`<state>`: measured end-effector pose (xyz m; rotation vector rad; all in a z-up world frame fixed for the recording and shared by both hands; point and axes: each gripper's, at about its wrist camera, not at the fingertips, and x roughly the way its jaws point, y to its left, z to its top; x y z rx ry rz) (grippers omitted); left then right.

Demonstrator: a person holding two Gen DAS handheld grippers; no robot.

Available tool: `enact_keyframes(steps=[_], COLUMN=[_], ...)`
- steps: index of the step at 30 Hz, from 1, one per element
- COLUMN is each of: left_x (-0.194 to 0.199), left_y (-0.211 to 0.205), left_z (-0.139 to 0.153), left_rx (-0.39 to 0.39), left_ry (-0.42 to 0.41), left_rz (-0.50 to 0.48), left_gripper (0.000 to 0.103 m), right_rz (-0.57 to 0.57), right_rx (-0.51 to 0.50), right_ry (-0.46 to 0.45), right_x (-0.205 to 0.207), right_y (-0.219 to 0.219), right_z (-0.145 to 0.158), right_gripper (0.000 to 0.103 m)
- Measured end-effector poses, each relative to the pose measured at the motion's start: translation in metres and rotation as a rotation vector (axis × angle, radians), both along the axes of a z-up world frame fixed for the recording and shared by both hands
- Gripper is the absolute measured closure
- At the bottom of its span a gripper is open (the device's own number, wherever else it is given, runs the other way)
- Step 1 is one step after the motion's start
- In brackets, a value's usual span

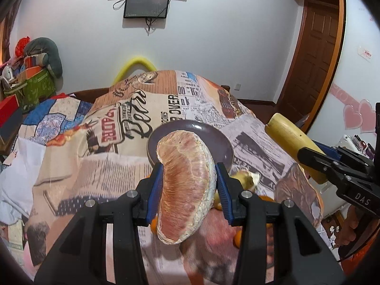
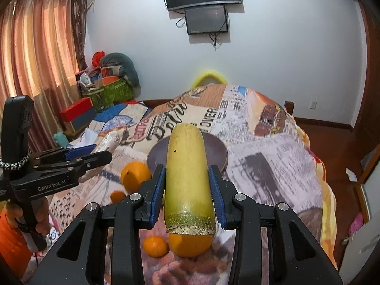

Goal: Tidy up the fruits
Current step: 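Place the pomelo segment on the grey plate while the right gripper places the gourd there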

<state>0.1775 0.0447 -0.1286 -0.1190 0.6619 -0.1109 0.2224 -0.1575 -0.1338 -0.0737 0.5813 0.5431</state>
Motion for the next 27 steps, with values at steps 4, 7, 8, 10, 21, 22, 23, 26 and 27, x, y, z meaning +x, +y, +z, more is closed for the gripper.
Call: enact_keyframes(steps=[4, 7, 8, 10, 21, 22, 23, 26, 27], left_x=[0.016, 0.031, 0.038, 0.046, 0.106, 0.110, 0.116, 0.132, 0.138], left_y=[0.004, 0.006, 0.006, 0.007, 0.018, 0.018, 0.019, 0.021, 0.023], left_z=[0.003, 0.003, 0.003, 0.001, -0.013, -0.015, -0.017, -0.026, -0.029], left_rx=[-0.010, -0.007, -0.002, 0.001, 0.007, 0.005, 0.006, 0.019, 0.015], left_ry=[-0.010, -0.015, -0.016, -0.016, 0.007, 0.012, 0.018, 0.041, 0.052], left_rz=[0.001, 0.003, 0.003, 0.002, 0.009, 0.008, 0.008, 0.005, 0.004], left_gripper=[0.060, 0.060, 0.060, 0.060, 0.060, 0.060, 0.060, 0.060, 0.060], right_rz=[0.004, 0.005, 0.003, 0.001, -0.006, -0.004, -0.002, 0.006, 0.010], right_rx=[0.000, -0.002, 0.000, 0.004, -0.011, -0.014, -0.020, -0.037, -0.045], right_ry=[-0.020, -0.030, -0.031, -0.030, -0.011, -0.009, -0.003, 0.011, 0.018], right_x=[0.012, 0.022, 0.028, 0.035, 0.091, 0.095, 0.101, 0.113, 0.118], right_y=[0.006, 0.010, 0.012, 0.013, 0.024, 0.024, 0.026, 0.029, 0.031], right_z=[0.003, 0.003, 0.003, 0.002, -0.011, -0.012, -0.014, -0.021, -0.024], right_gripper=[0.069, 0.069, 0.069, 0.069, 0.069, 0.069, 0.069, 0.069, 0.069])
